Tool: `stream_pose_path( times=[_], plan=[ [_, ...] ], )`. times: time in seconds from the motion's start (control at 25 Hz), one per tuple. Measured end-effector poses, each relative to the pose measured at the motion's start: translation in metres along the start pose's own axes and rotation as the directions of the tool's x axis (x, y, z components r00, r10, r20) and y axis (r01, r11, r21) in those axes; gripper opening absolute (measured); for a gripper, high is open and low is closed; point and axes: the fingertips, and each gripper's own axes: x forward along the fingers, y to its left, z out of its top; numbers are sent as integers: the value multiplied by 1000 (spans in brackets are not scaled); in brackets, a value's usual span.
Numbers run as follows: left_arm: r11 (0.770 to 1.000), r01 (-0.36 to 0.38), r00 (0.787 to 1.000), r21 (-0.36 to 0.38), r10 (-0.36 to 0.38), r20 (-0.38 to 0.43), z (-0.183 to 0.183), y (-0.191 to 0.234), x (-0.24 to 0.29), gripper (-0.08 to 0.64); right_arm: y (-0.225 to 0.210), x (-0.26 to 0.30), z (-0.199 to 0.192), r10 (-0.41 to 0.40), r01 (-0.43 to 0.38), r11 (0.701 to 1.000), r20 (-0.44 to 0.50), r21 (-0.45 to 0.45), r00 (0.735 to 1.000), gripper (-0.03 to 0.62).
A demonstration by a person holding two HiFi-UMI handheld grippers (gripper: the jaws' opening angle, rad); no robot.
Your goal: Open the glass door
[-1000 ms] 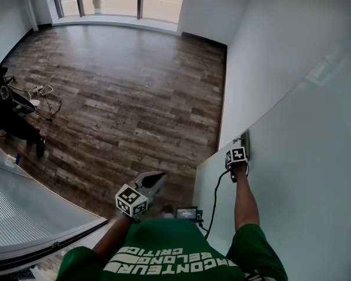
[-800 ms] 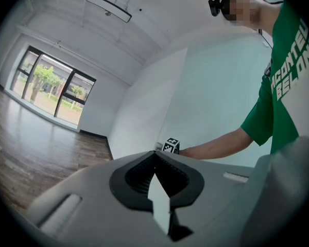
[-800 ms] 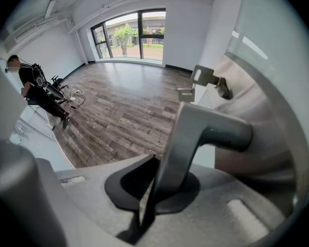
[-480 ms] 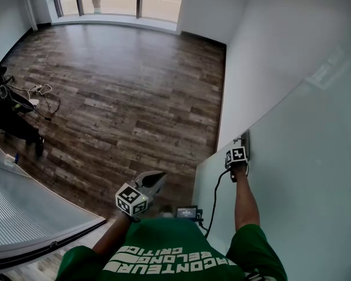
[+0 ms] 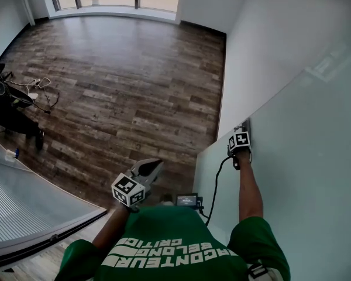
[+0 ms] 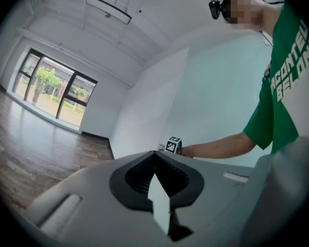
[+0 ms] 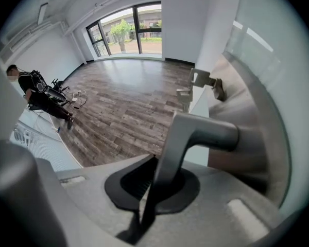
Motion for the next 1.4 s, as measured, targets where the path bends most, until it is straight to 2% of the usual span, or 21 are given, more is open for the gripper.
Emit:
stream_pose_path(
  times=[0.12, 0.2, 0.28, 0.48, 0.68, 0.76, 0.84, 0.88, 0.96, 1.0, 1.04, 1.12, 1.2, 1.28, 1.4],
  plan=[
    [1000, -1, 1000, 3, 1, 5, 2, -2, -1, 17, -1, -3, -5, -24, 24, 1000, -18, 14, 1000, -4],
    [1000, 1, 1000, 9, -1, 10, 4, -4, 0, 17, -3, -7, -5, -30, 31, 999, -22, 24, 999, 50],
    [1000, -2, 1000, 11, 1, 13, 3, -6, 0, 17, -6, -10, -7, -41, 42, 999, -21, 33, 999, 74],
    [1000, -6, 1000, 7, 5, 10, 6, -7, -5, 17, -7, -26, -9, -93, 94, 994, -23, 47, 995, 86],
    [1000, -7, 1000, 9, 7, 11, 11, -9, -5, 17, -14, -47, -15, -198, 199, 980, -38, 26, 979, 84],
    [1000, -12, 1000, 10, 12, 13, 14, -7, -5, 17, -19, -62, -10, -272, 272, 962, -10, -21, 962, 84],
    [1000, -23, 1000, 9, 23, 15, 16, -4, -7, 17, -19, -76, 3, -332, 336, 937, 54, -95, 942, 113],
    [1000, -29, 999, 9, 29, 17, 15, -2, -9, 17, -17, -85, 9, -360, 370, 920, 99, -125, 928, 114],
    [999, -41, 999, 10, 40, 20, 15, 2, -14, 17, -6, -113, 22, -418, 457, 875, 228, -158, 879, 93],
    [999, -46, 999, 12, 45, 23, 15, 4, -17, 17, 4, -131, 29, -428, 491, 856, 312, -162, 848, 61],
    [999, -50, 998, 13, 50, 25, 16, 4, -20, 17, 17, -149, 36, -412, 507, 846, 403, -163, 817, -1],
    [998, -55, 998, 13, 55, 29, 16, 4, -23, 17, 52, -179, 44, -313, 474, 865, 561, -166, 767, -6],
    [998, -62, 998, 14, 62, 28, 15, 5, -25, 17, 86, -198, 46, -194, 387, 909, 663, -156, 723, -6],
    [997, -77, 997, 17, 76, 29, 14, 8, -26, 17, 110, -206, 47, -106, 294, 946, 731, -135, 675, -6],
    [995, -100, 995, 20, 99, 30, 14, 12, -27, 17, 133, -211, 47, -4, 155, 981, 788, -116, 615, -8]
  ],
)
